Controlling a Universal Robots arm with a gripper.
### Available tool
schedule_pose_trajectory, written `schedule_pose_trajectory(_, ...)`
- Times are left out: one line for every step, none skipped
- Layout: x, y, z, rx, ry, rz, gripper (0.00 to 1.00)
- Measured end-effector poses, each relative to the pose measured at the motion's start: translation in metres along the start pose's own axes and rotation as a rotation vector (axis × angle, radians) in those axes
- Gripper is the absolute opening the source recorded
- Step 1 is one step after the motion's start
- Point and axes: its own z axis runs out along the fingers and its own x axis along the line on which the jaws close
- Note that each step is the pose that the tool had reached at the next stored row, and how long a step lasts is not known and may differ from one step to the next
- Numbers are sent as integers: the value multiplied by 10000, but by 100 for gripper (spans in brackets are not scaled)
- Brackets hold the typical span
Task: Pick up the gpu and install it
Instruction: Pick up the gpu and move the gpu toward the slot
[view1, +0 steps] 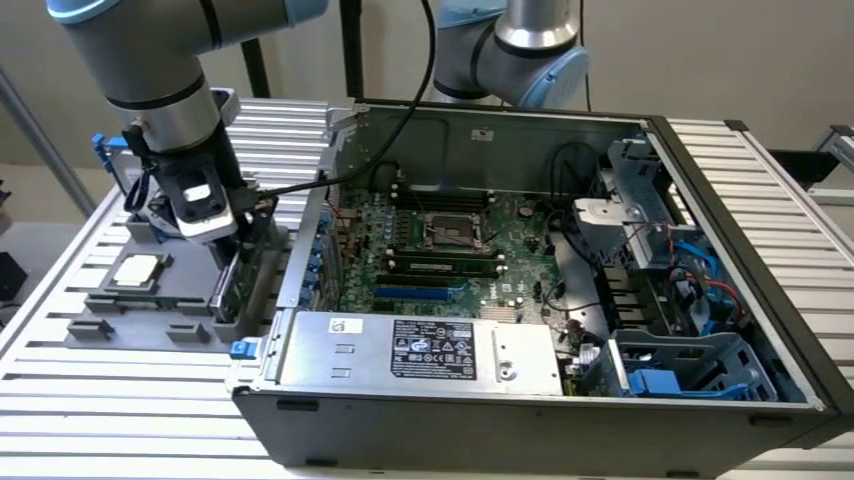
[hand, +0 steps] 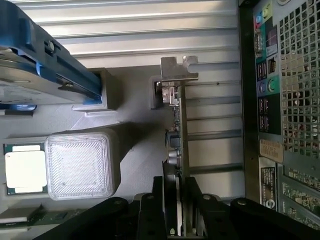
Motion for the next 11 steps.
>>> schedule_pose_trajectory(1,0,0,5,3,0,100)
schedule_pose_trajectory(1,0,0,8,3,1,100)
schedule_pose_trajectory(1,0,0,12,4,0,100)
schedule_pose_trajectory(1,0,3,13,2,0,100)
schedule_pose_trajectory(1,0,7,16,0,0,100)
schedule_pose_trajectory(1,0,10,21,0,0,100)
schedule_pose_trajectory(1,0,11,28,1,0,100)
schedule_pose_trajectory(1,0,14,33,1,0,0)
schedule_pose_trajectory(2,-1,15,40,3,-1,0)
schedule_pose_trajectory(2,-1,16,43,3,-1,0)
schedule_pose_trajectory(2,-1,17,45,3,-1,0)
